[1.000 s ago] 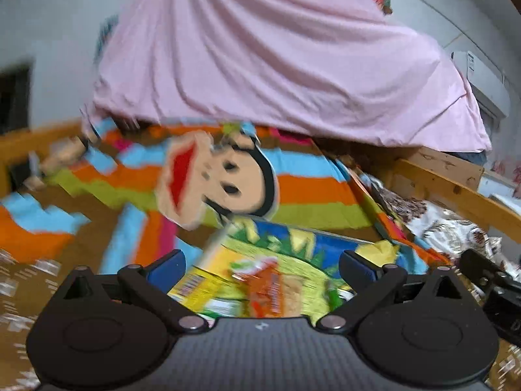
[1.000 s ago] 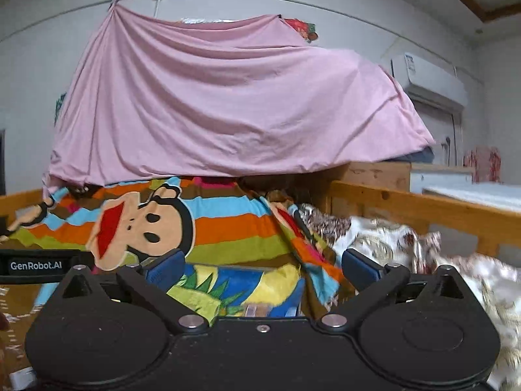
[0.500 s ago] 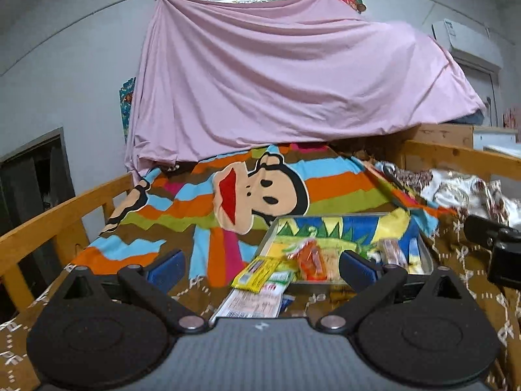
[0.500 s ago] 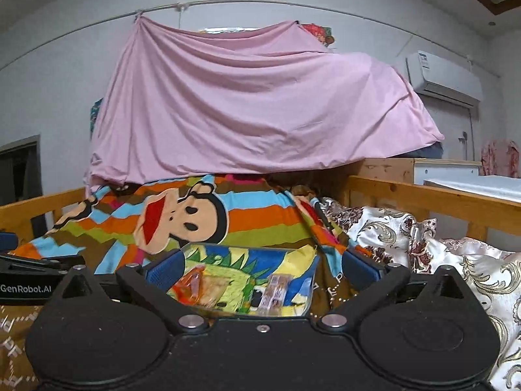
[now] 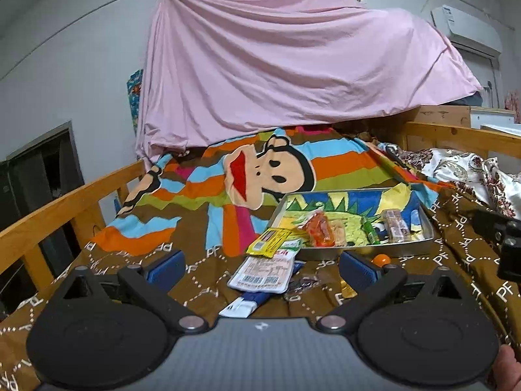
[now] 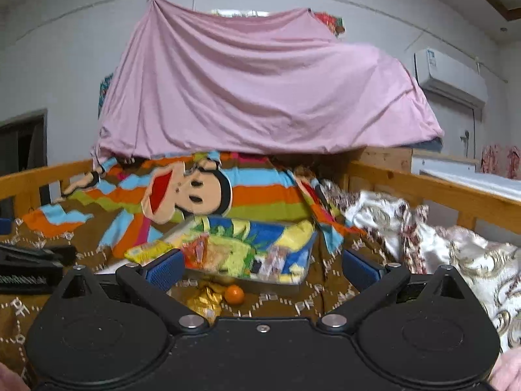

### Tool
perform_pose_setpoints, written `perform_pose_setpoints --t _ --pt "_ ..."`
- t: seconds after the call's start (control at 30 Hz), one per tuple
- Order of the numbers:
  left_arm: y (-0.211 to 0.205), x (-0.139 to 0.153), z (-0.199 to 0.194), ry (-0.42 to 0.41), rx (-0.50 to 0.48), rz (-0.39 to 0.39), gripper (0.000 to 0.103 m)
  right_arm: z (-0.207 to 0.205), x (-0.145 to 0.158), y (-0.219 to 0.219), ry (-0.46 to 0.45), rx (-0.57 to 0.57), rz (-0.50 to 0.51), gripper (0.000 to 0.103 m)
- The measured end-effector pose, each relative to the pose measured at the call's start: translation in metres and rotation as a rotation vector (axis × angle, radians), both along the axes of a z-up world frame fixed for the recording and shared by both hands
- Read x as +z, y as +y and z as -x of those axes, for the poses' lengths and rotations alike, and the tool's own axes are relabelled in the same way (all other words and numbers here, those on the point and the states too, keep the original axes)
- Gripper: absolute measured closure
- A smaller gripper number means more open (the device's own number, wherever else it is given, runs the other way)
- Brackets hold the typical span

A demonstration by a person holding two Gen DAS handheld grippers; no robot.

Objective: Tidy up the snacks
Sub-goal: 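Lift both tools up and away from the tray, then grasp the orange mandarin with the right tool while the left tool approaches the gold foil packet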

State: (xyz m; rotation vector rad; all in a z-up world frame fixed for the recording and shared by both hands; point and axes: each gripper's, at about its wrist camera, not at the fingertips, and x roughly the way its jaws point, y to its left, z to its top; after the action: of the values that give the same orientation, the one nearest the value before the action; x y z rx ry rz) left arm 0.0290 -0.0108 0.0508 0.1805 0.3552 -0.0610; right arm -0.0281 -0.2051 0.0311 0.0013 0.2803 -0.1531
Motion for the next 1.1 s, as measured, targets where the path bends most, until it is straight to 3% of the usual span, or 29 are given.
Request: perform_pose_setpoints --t 0.33,0.53,0.87,1.1 --pt "0.021 -0.015 -0.006 0.090 0.047 0.067 0.001 -0.013 -0.012 0.000 0.105 -0.024 -0.022 0.001" --pt "0.016 -0.022 -0.010 0.133 0.034 0.032 0.001 -0.019 -0.017 0.005 0.138 -0.016 -0.008 0.001" --pt "0.027 -0.021 -0.039 0.237 -0.030 0.086 0.001 -0.029 -0.020 0.003 0.141 -0.039 -0.017 0.001" --pt "0.021 -0.029 -0.064 0.227 -0.068 0.092 0.001 -0.046 -0.020 0.004 0.165 -0.026 0.018 0.001"
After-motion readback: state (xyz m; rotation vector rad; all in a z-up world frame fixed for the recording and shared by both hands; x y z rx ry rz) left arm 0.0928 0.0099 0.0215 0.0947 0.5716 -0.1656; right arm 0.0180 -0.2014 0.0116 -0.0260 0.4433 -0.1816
